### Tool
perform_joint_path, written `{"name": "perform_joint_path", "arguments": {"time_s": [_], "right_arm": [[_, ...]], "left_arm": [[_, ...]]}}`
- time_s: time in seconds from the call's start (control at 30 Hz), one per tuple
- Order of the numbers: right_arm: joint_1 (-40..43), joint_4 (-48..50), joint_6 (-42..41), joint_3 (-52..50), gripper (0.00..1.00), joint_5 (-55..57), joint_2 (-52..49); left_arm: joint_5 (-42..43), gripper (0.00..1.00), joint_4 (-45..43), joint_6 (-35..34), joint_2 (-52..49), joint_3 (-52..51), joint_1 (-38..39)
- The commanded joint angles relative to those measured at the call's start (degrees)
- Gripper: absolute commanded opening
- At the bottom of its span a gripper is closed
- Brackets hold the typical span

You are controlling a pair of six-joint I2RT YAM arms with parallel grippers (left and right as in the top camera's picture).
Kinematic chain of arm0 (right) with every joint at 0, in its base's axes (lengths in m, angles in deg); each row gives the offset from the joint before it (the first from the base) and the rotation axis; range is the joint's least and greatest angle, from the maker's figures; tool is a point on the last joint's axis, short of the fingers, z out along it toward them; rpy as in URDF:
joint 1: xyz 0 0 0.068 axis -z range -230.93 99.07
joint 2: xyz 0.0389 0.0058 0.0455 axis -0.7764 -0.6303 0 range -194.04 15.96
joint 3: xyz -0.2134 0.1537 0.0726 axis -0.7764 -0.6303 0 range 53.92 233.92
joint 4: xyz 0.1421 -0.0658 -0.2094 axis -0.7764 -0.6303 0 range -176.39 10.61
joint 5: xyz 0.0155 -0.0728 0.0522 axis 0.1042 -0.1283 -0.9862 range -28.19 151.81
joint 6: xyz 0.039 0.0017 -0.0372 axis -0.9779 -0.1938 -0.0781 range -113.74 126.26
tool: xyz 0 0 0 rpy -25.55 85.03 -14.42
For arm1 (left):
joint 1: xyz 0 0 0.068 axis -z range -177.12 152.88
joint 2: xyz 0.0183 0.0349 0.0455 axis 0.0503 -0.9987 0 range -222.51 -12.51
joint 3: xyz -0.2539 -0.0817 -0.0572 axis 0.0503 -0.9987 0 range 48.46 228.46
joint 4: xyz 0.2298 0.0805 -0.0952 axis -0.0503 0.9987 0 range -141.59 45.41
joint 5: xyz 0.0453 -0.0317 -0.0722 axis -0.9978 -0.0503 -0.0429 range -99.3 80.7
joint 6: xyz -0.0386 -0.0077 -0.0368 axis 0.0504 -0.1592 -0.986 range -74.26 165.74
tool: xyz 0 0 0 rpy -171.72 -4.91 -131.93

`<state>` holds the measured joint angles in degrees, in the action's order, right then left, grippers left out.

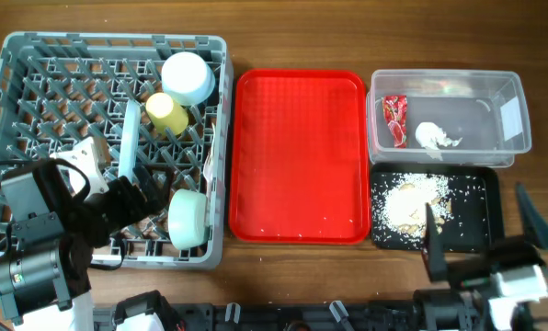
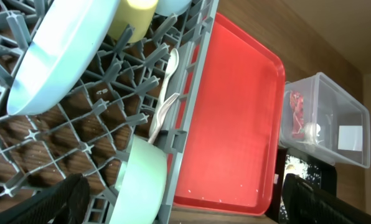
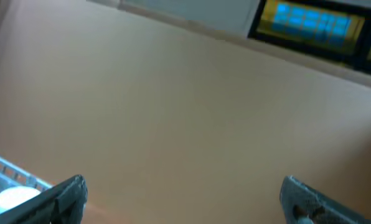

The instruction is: Sort waste into correct bins and load items into the dishwasher rack

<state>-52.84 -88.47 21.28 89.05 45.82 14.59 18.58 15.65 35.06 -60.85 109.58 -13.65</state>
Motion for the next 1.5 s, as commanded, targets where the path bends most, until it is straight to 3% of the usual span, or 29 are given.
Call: {"name": "perform_joint_path", "arguments": {"time_s": [0.0,0.2,0.37,0.5,0.7,0.97,1.47], "right_arm": [[0.33,7.02,-3.78,-8.63,1.0,-1.6,0.85],[0.33,25.09,-17.18,-22.29,1.0,5.53,0.9],[-0.09,34.38,-21.49,-30.84,1.0,10.54,1.18],[-1.38,34.38,-21.44,-34.71,1.0,13.68,1.18],[-1.44,25.97,-20.87,-34.86,1.0,13.66,1.18],[-1.4,8.9,-18.97,-34.86,1.0,13.62,1.18],[-0.79,9.18,-15.41,-34.86,1.0,13.46,1.18]], "left_arm": [[-0.33,1.0,-0.2,-0.5,0.26,0.72,0.35],[-0.33,1.0,-0.2,-0.5,0.26,0.72,0.35],[-0.33,1.0,-0.2,-0.5,0.26,0.72,0.35],[-0.33,1.0,-0.2,-0.5,0.26,0.72,0.35],[-0.33,1.0,-0.2,-0.5,0.26,0.72,0.35],[-0.33,1.0,-0.2,-0.5,0.26,0.72,0.35],[-0.33,1.0,-0.22,-0.5,0.26,0.72,0.35]]}}
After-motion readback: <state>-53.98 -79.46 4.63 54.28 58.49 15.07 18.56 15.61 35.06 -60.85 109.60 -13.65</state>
